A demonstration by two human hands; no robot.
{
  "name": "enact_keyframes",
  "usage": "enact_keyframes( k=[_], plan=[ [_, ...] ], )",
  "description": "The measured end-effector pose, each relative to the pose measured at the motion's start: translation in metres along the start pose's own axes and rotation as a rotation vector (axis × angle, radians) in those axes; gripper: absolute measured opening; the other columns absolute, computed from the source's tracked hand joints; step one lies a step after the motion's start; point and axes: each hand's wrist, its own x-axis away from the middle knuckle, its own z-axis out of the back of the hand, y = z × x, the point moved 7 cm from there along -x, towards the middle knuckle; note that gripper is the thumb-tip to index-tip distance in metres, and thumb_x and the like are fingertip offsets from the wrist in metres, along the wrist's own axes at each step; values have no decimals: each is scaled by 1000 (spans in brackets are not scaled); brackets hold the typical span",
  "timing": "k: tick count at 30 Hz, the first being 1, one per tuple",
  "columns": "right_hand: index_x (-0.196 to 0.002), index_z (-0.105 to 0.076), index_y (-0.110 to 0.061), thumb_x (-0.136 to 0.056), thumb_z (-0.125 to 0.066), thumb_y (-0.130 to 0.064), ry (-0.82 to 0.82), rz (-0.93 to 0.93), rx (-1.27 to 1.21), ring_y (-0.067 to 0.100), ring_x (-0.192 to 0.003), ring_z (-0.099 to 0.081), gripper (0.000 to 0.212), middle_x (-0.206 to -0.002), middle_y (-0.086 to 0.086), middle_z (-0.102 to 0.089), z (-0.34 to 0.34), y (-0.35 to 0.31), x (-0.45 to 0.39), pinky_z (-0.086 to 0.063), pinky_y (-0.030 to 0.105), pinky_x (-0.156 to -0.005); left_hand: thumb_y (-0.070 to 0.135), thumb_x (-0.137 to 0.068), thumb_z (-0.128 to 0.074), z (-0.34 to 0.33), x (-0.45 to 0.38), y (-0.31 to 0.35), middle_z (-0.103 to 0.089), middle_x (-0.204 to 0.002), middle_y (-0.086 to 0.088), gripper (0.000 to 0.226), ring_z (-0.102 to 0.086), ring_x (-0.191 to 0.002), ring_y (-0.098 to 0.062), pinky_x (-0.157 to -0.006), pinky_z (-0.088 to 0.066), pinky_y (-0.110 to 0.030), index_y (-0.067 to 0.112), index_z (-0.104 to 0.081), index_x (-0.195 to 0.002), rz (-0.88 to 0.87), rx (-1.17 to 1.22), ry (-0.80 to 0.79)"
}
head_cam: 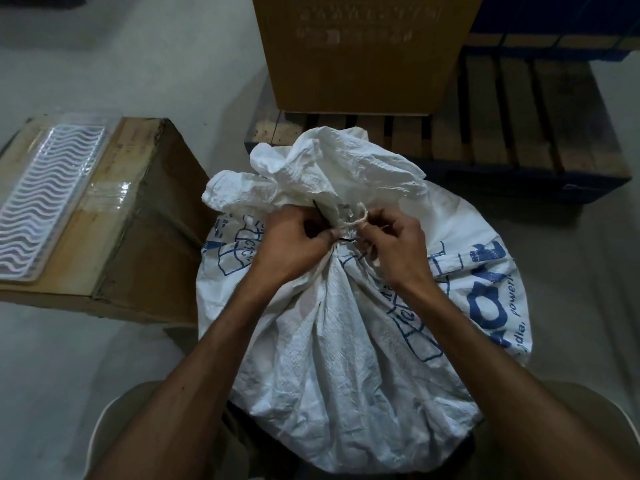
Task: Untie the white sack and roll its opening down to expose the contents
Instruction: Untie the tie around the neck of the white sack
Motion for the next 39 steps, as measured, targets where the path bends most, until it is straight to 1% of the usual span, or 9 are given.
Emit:
enact_keyframes(
  k=[4,7,11,15,20,25,31,35,39],
  plan=[
    [-96,-80,-18,-83,-75,-5,-31,266,400,3,-76,-66,19,-91,-9,-72,-10,-6,6,-53,17,-68,11,-78,-79,1,4,-16,-79,-78,-2,6,-77,-78,-21,-81,-64,-47,14,-80,-82,274,309,-13],
    [-100,-81,-18,-82,-81,-10,-42,380,481,0,-74,-62,19,-93,-7,-69,-14,-11,9,-44,9,-67,-9,-82,-71,-2,11,-18,-80,-84,-7,21,-77,-79,-19,-80,-63,-37,9,-79,-88,433,560,-14],
    [-99,-80,-15,-83,-84,-16,-44,416,502,1,-73,-59,17,-91,-5,-66,-16,-13,10,-41,8,-68,-13,-80,-69,-2,15,-22,-79,-89,-15,21,-76,-79,-23,-79,-64,-35,4,-78,-90,557,669,0],
    [-105,-71,-9,-89,-76,-9,-78,458,602,7,-76,-48,17,-94,-1,-57,-25,-13,11,-36,11,-69,-18,-82,-63,-3,17,-24,-77,-83,-13,24,-75,-77,-23,-79,-64,-36,1,-76,-88,583,681,-4],
    [-101,-63,-6,-93,-67,-5,-128,460,635,16,-88,-54,10,-100,1,-52,-33,-16,12,-41,23,-75,-24,-87,-46,-2,21,-19,-72,-69,-5,34,-72,-66,-15,-74,-64,-35,2,-69,-85,561,680,19],
    [-103,-61,-6,-94,-65,-4,-138,430,630,13,-87,-51,10,-100,-1,-48,-33,-15,10,-35,19,-75,-23,-91,-45,-2,21,-15,-72,-78,-11,34,-71,-67,-16,-71,-63,-31,2,-68,-86,556,705,26],
    [-106,-62,-7,-94,-62,-2,-132,376,572,10,-90,-50,12,-101,-1,-50,-30,-16,7,-34,13,-74,-24,-89,-43,-7,23,-18,-74,-66,-7,36,-71,-70,-21,-70,-64,-29,1,-69,-82,657,848,11],
    [-98,-61,-10,-95,-65,-6,-142,320,496,5,-81,-45,6,-96,-1,-50,-27,-12,4,-36,8,-71,-18,-84,-55,10,13,-15,-78,-77,-8,32,-77,-73,-22,-66,-64,-34,6,-76,-85,451,538,115],
    [-91,-57,-18,-95,-67,-12,-166,248,455,-3,-77,-45,13,-89,-5,-47,-21,-8,1,-35,8,-69,-13,-88,-62,8,12,-10,-79,-84,-13,22,-78,-79,-27,-68,-63,-34,2,-77,-92,438,538,103]
  ],
)
